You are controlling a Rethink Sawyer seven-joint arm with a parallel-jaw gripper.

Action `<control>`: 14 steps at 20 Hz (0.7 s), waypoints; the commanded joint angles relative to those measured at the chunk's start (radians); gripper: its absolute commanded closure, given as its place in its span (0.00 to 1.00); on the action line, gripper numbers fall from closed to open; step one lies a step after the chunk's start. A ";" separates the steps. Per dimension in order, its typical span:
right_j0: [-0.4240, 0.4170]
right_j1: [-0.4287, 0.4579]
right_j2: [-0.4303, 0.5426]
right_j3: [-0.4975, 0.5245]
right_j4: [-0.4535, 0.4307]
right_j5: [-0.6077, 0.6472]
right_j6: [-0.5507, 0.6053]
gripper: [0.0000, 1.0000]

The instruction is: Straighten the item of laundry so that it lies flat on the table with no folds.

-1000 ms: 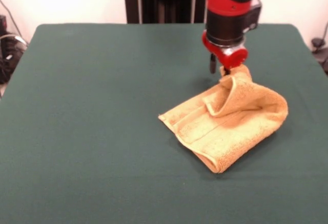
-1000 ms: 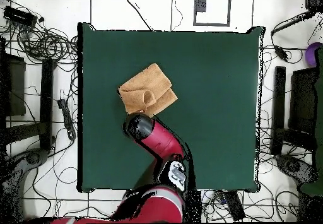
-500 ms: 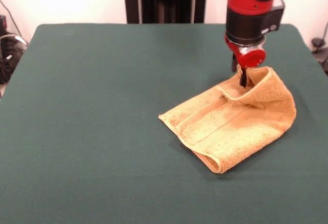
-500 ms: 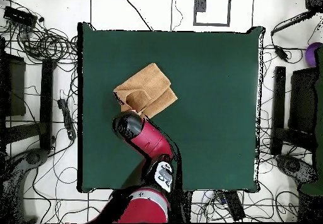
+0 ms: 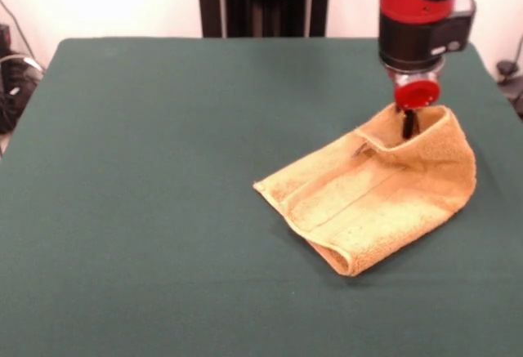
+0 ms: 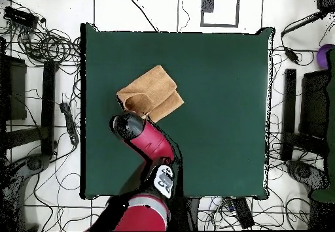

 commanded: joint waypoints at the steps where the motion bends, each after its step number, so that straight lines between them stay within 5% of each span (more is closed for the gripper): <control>1: 0.040 -0.031 0.190 0.000 0.227 0.027 0.486 0.00; 3: 0.048 -0.081 0.265 0.086 0.334 -0.006 0.466 0.00; 14: 0.221 -0.081 0.210 0.201 0.368 -0.091 0.480 0.00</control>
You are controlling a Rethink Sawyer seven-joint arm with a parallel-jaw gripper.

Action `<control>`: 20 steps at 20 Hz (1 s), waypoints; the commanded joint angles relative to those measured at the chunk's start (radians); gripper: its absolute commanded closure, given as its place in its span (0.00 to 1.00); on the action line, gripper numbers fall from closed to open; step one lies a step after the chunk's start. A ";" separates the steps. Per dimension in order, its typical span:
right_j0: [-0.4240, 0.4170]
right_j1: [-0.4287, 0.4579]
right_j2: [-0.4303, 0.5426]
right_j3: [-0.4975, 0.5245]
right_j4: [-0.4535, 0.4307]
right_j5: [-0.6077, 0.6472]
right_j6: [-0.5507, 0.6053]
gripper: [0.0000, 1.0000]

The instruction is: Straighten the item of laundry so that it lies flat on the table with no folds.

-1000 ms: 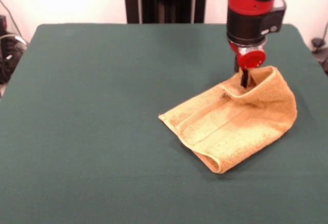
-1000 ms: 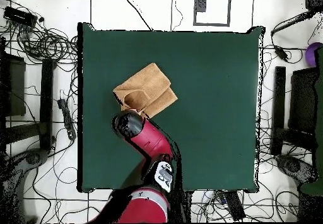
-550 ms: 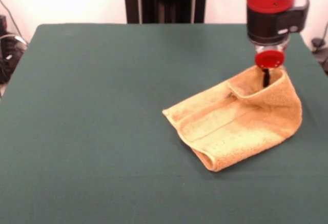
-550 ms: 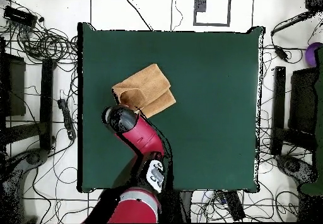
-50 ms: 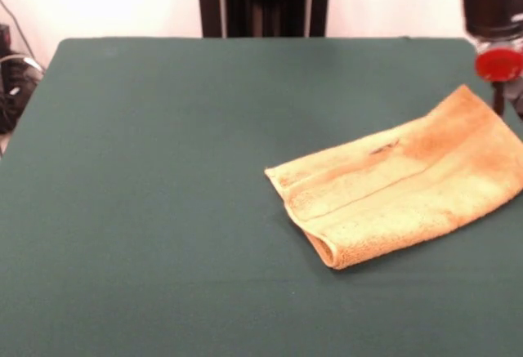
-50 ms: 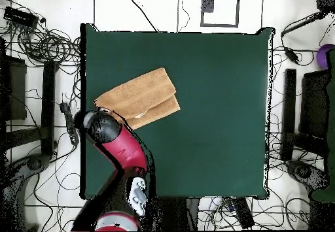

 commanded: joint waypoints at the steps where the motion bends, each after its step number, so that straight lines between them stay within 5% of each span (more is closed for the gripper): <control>1: 0.104 0.037 0.120 0.121 0.099 -0.108 0.318 0.00; 4: 0.107 0.045 0.158 0.132 0.178 -0.160 0.255 0.00; 6: 0.097 0.052 0.141 0.127 0.149 -0.136 0.226 0.00; 14: -0.027 0.032 -0.144 0.011 -0.326 0.127 -0.041 0.00; 20: -0.154 0.026 -0.132 -0.054 -0.557 0.100 -0.148 0.00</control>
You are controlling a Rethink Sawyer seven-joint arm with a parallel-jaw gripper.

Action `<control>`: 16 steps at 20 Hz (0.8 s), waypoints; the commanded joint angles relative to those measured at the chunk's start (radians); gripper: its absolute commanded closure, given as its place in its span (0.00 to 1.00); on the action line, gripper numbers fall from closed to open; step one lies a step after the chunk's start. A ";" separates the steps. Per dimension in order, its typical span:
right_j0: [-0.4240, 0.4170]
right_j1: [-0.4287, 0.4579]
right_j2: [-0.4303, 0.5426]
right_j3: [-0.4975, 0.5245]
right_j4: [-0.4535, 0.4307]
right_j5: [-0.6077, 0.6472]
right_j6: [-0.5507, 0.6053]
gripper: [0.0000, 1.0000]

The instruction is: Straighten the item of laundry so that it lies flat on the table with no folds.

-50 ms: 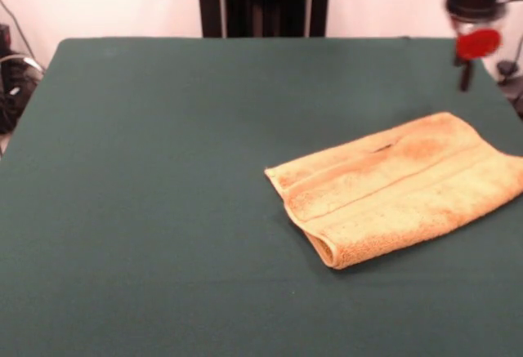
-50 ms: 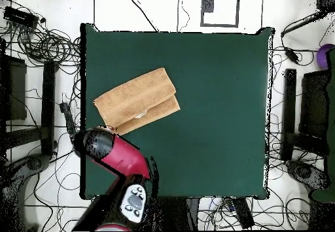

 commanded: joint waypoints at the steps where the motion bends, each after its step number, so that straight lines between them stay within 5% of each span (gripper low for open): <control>1: -0.144 0.029 -0.016 -0.083 -0.209 0.056 -0.162 0.00; 7: -0.256 0.095 0.065 -0.126 -0.334 -0.094 -0.116 0.00; 11: -0.304 0.191 0.155 -0.160 -0.330 -0.261 -0.010 0.00; 16: -0.254 0.258 0.141 -0.193 -0.260 -0.323 0.126 0.00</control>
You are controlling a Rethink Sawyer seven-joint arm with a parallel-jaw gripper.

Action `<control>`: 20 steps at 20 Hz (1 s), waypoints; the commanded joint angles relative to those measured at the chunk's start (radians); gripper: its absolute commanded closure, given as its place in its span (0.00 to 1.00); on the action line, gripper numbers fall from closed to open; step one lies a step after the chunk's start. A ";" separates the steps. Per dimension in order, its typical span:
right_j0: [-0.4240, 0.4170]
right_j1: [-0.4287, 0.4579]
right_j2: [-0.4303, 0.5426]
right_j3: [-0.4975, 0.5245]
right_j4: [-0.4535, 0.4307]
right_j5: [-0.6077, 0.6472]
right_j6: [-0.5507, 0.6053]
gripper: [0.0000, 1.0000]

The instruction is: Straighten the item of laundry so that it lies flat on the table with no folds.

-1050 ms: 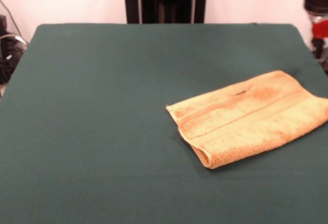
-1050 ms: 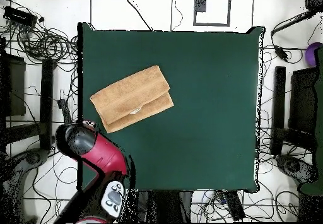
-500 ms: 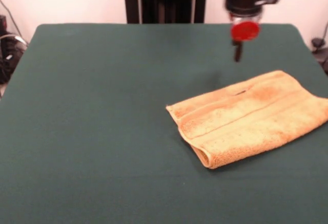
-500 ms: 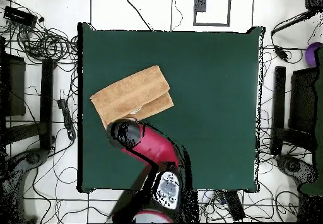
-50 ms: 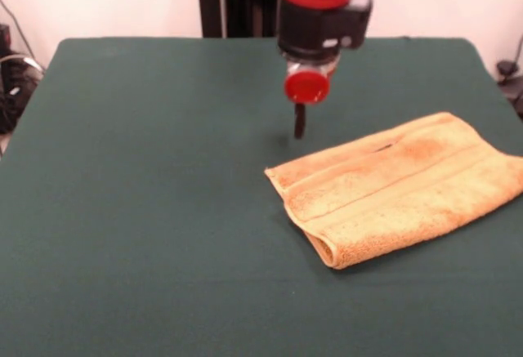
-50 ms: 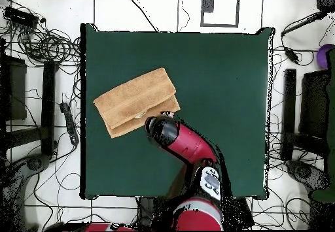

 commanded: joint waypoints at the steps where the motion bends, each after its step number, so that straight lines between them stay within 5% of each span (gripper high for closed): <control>1: 0.049 0.162 0.162 -0.076 0.039 -0.125 0.130 0.00; 12: -0.025 0.186 0.176 -0.085 -0.009 -0.149 0.063 0.00; 20: -0.090 0.168 0.197 -0.104 -0.132 -0.078 -0.061 0.00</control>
